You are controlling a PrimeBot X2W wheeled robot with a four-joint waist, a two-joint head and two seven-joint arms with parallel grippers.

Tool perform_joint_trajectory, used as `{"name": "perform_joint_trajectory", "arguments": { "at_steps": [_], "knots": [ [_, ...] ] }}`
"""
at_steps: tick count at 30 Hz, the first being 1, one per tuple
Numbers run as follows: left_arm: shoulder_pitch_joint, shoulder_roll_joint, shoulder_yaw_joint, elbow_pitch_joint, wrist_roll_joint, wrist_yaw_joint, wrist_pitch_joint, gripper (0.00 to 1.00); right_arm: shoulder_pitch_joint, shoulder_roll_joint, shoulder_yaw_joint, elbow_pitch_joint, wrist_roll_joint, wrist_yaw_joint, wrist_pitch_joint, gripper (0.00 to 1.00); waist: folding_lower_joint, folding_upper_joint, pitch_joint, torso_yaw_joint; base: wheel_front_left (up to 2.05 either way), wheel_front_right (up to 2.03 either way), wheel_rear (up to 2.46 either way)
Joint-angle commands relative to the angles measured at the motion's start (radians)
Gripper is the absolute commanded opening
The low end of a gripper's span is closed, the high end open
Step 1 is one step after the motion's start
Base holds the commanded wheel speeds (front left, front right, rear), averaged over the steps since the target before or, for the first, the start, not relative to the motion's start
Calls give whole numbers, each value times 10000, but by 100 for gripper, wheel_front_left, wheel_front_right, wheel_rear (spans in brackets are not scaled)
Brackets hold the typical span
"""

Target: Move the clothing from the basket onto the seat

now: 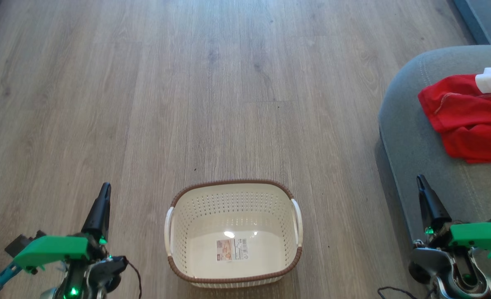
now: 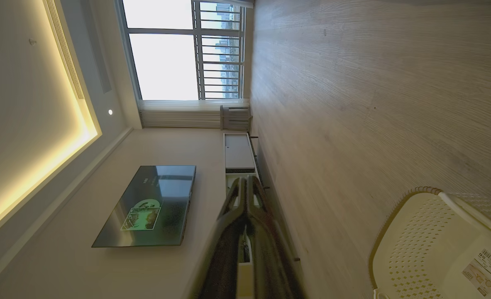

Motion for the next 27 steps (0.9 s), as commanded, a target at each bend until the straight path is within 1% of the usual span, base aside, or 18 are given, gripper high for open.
{"name": "perform_joint_trajectory", "arguments": {
  "at_steps": [1, 27],
  "knots": [
    [-266, 91, 351, -344, -65, -90, 76, 0, -385, -33, 174, -388, 39, 81, 68, 0, 0, 0, 1, 0, 0, 0, 0],
    [-266, 91, 350, -345, -66, -90, 76, 0, -388, -9, 140, -387, 11, 81, 95, 0, 0, 0, 1, 0, 0, 0, 0]
  ]
}}
